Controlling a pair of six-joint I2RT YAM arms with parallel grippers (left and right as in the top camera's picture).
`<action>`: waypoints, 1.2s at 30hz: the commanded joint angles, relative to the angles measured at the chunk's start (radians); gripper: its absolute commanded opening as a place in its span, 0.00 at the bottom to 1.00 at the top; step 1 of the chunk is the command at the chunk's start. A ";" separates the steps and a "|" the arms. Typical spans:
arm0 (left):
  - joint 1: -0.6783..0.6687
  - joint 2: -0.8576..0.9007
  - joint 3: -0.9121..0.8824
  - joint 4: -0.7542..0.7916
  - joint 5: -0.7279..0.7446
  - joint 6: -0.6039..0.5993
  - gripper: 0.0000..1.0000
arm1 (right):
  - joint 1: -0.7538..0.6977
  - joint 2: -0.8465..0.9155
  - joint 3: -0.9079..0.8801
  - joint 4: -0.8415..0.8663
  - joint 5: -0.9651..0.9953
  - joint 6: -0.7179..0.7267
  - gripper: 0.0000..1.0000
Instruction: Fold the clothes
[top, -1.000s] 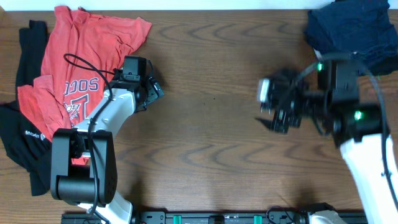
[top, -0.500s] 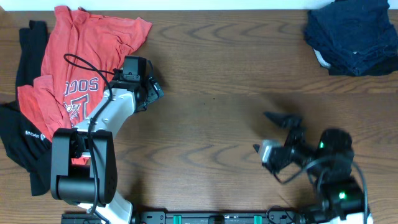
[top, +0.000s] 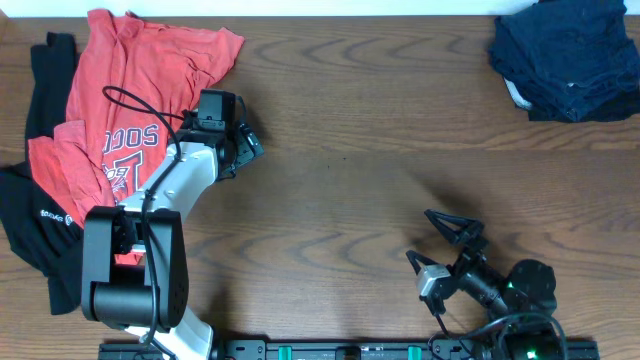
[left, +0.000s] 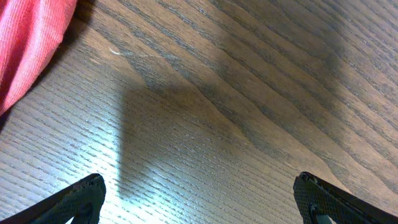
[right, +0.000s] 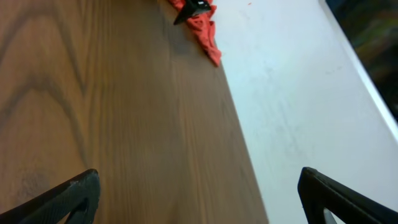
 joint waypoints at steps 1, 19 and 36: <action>0.003 0.015 -0.005 -0.002 -0.012 0.012 0.98 | -0.008 -0.039 -0.018 0.014 0.000 0.022 0.99; 0.003 0.015 -0.005 -0.002 -0.012 0.012 0.98 | -0.048 -0.178 -0.020 0.018 -0.017 0.150 0.99; 0.003 0.015 -0.005 -0.002 -0.012 0.012 0.98 | -0.154 -0.178 -0.060 0.118 0.048 -0.037 0.99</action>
